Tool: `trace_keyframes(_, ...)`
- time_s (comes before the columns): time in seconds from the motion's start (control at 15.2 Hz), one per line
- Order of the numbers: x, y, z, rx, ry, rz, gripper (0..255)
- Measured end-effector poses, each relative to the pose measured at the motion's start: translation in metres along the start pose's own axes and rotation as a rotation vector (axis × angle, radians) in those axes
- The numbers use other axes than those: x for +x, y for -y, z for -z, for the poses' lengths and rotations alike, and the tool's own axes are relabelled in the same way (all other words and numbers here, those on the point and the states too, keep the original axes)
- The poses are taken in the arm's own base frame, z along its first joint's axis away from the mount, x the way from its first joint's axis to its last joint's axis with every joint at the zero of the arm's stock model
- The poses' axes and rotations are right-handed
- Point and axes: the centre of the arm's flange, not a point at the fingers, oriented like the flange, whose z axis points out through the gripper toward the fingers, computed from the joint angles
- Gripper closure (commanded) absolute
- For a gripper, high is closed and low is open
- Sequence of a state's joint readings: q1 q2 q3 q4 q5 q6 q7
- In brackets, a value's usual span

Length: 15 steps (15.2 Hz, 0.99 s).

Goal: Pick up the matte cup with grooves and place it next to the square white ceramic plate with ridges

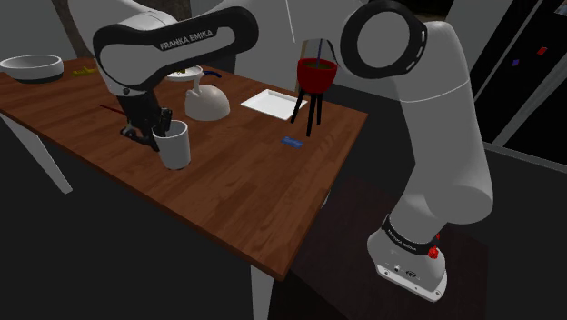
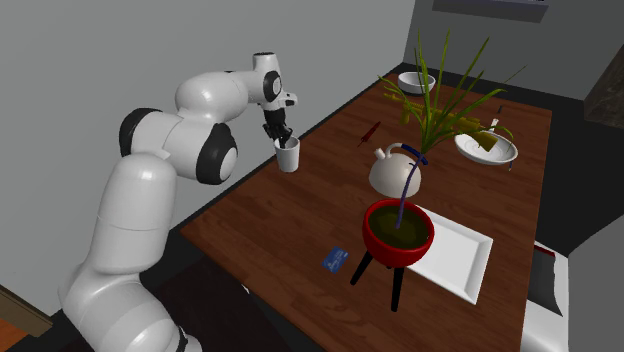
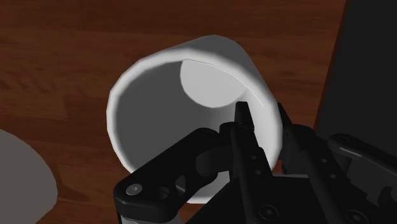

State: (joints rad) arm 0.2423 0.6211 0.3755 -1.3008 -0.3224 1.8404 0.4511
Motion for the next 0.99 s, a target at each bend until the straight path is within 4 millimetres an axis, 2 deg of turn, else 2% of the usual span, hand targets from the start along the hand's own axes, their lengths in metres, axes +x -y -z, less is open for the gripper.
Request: trace_keyframes(0.99,0.001,-0.007,0.079,0.0,0.0,0.0,255)
